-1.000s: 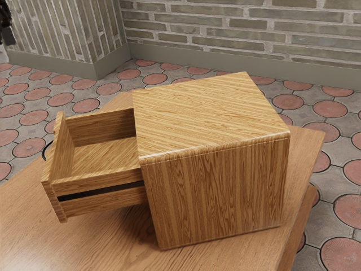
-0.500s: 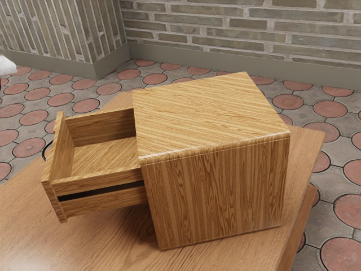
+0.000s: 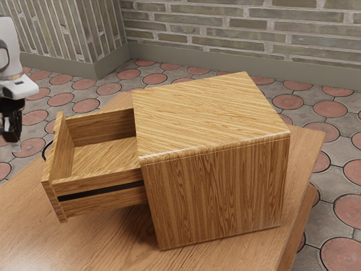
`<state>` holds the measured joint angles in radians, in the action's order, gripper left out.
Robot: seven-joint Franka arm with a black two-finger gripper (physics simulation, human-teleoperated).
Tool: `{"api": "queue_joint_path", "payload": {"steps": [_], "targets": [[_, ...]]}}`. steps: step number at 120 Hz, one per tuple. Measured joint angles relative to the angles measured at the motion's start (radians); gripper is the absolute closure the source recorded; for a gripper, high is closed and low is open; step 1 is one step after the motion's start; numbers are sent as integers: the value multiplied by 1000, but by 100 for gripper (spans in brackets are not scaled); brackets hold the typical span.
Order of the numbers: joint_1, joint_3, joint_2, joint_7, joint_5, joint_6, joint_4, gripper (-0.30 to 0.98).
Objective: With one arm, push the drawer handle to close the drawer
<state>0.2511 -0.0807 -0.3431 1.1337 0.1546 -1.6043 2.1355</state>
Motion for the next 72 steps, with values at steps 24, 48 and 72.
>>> {"api": "queue_joint_path", "payload": {"steps": [24, 48, 72], "targets": [[-14, 6, 69, 10, -19, -78, -3, 78], [-23, 47, 50, 18, -53, -117, 20, 78], [-22, 62, 26, 23, -77, -130, 47, 79]]}}
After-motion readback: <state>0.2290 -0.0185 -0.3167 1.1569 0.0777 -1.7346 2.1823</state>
